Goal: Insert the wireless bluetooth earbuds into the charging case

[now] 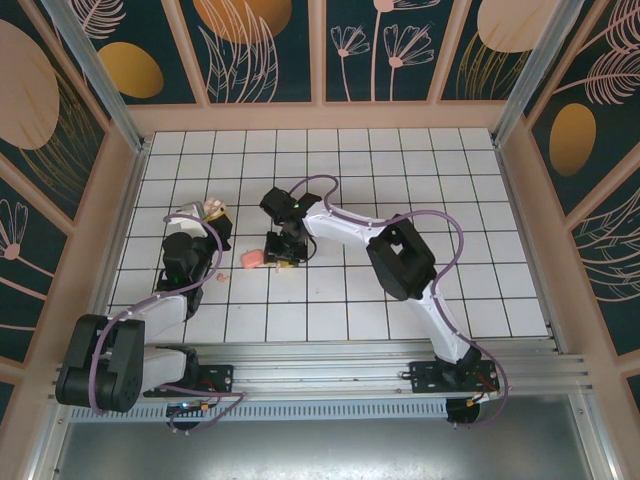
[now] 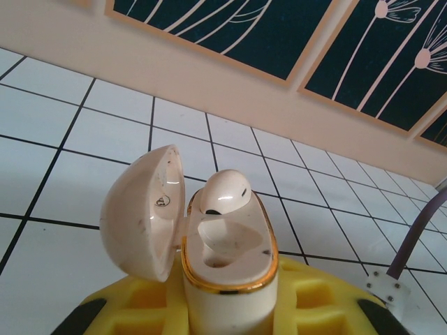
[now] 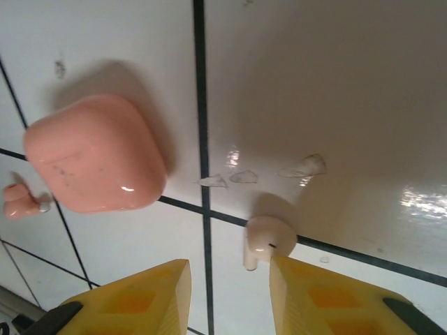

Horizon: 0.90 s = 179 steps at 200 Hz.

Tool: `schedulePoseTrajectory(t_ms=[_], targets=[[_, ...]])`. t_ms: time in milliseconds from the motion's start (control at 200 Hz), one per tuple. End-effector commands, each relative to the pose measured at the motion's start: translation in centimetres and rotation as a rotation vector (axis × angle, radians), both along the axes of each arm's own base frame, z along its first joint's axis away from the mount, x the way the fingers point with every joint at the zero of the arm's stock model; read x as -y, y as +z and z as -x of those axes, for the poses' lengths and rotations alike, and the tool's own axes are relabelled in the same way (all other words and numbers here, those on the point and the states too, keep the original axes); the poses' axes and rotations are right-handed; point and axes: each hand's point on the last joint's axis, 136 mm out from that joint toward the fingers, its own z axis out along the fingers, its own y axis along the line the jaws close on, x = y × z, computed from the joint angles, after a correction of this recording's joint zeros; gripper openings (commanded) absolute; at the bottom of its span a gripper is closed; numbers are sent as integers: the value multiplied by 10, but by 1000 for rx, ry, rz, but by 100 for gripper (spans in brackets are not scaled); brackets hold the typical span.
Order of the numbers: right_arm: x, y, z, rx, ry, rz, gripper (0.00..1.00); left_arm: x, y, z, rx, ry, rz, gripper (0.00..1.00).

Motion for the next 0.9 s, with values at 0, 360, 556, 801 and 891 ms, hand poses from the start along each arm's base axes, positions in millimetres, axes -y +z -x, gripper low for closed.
schedulePoseTrajectory(t_ms=[0, 360, 556, 801, 891], targets=[[8, -8, -1, 3, 12, 66, 35, -4, 5, 2, 26, 12, -22, 6], [9, -24, -8, 10, 25, 109, 31, -4, 9, 2, 44, 5, -42, 6], [10, -29, -10, 12, 32, 130, 31, -3, 7, 3, 44, -2, -49, 6], [18, -30, -12, 26, 44, 169, 27, 1, 10, 2, 49, -22, -48, 5], [24, -27, -10, 29, 46, 185, 27, 3, 11, 2, 49, -34, -41, 5]])
